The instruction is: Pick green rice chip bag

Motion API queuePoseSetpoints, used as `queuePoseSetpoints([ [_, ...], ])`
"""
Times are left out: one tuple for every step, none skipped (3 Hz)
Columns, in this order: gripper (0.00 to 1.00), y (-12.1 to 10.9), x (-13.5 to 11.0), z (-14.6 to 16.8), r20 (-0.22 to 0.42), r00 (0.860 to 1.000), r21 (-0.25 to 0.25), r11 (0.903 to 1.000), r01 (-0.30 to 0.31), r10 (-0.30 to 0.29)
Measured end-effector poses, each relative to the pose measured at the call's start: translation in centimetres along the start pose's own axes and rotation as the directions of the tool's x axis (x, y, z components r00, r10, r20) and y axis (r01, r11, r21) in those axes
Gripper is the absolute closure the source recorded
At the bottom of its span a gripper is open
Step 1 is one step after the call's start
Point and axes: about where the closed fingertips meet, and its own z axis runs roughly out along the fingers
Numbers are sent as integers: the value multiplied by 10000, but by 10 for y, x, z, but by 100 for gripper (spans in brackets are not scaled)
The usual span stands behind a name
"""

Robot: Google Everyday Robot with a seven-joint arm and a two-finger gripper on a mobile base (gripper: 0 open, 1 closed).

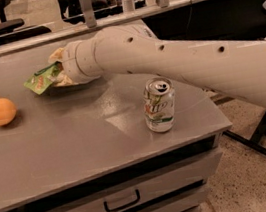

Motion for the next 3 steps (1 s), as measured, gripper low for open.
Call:
queuePoseSetpoints([
  [87,-8,-3,0,114,9994,110,9994,-335,334],
  [100,-26,-1,-11,442,9942,350,9944,-993,977],
  [100,-65,12,-46,861,9791,965,9765,-1925,1844],
])
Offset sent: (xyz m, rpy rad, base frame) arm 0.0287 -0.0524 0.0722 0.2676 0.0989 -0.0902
